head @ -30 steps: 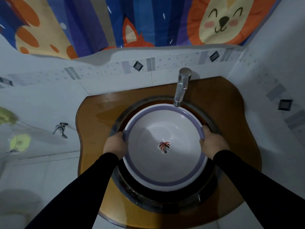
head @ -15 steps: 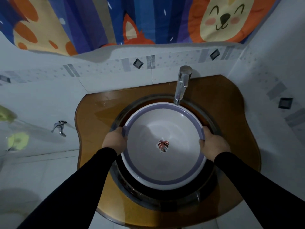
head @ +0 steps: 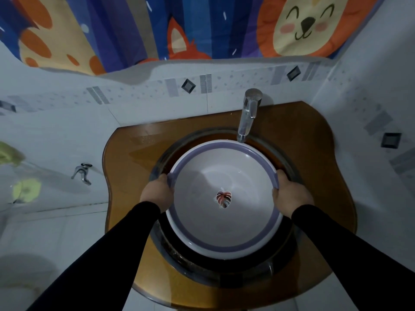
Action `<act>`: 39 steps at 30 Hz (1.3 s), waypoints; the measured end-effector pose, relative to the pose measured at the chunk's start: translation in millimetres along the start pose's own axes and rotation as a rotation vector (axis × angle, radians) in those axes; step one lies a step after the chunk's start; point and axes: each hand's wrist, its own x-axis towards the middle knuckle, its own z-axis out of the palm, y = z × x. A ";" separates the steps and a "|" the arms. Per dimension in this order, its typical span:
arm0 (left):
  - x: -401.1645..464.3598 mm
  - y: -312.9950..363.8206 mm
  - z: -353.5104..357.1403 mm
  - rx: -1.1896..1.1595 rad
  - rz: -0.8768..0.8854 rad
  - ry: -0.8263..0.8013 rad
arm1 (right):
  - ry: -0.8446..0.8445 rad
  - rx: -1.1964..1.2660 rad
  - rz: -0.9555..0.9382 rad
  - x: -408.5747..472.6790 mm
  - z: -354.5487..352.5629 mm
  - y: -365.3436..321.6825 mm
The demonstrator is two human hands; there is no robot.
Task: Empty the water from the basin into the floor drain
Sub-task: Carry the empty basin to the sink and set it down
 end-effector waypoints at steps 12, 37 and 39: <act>-0.5 -0.2 7.7 0.021 0.005 0.072 | -0.003 -0.016 -0.006 -6.8 1.5 -1.7; -0.7 -10.2 17.3 0.014 0.036 0.079 | 0.047 0.010 0.005 -7.9 5.1 -2.1; -2.1 -11.3 17.4 0.010 0.043 0.089 | 0.055 0.012 0.011 -7.7 6.5 -1.8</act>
